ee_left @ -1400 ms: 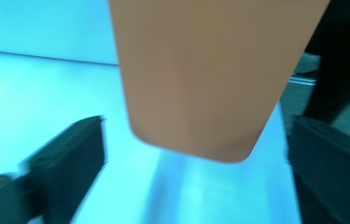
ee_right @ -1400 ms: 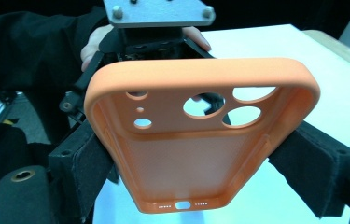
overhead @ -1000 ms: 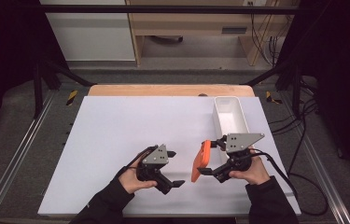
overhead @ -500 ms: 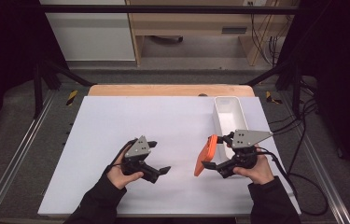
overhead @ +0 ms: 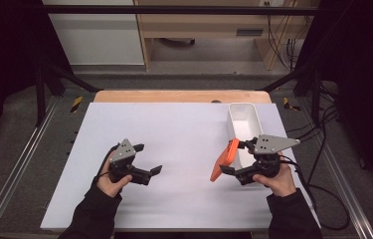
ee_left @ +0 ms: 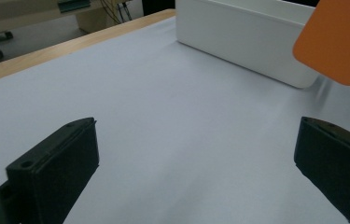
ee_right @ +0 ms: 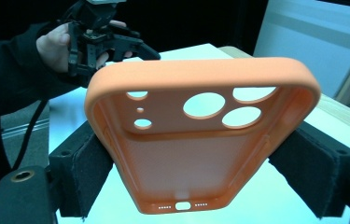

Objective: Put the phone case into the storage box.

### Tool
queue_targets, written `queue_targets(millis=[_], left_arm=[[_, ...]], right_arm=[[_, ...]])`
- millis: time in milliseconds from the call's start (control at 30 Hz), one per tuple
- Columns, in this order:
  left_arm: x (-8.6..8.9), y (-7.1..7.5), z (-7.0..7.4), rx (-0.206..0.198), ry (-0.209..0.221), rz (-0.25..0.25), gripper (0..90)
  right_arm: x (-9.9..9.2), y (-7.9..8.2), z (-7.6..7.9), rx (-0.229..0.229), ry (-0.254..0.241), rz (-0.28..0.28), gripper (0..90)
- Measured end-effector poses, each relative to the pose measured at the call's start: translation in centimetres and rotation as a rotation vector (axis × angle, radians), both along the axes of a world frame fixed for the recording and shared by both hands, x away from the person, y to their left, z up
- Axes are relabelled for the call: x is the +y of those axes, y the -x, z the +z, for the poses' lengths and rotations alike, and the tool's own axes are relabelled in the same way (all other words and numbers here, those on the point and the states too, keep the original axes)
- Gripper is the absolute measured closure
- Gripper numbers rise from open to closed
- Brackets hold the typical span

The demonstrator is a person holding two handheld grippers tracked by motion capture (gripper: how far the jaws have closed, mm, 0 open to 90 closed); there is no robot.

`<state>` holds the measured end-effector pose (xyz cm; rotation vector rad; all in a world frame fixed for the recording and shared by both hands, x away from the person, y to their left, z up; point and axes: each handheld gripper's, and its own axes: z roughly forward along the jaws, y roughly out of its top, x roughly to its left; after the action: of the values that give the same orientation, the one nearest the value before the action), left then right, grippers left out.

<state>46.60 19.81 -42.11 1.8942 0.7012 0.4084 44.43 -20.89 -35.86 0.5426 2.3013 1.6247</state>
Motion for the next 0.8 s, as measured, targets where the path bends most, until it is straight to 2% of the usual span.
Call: queue_targets(millis=[133, 400, 500, 800], left_arm=[[1.1, 0.0, -0.2, 0.011, 0.006, 0.05, 0.0], [3.5, 0.2, -0.6, -0.003, 0.01, 0.124, 0.0], [4.5, 0.3, -0.9, -0.018, 0.004, 0.143, 0.0], [6.7, 0.7, -1.4, -0.021, 0.018, 0.2, 0.0]], right_arm=[[-0.2, 0.0, 0.2, -0.002, -0.006, -0.016, 16.2], [-0.4, 0.0, 0.4, -0.003, -0.009, -0.054, 16.3], [-0.5, 0.0, 0.5, -0.002, -0.007, -0.071, 16.2], [-0.6, 0.1, 1.4, -0.024, 0.006, -0.118, 16.3]])
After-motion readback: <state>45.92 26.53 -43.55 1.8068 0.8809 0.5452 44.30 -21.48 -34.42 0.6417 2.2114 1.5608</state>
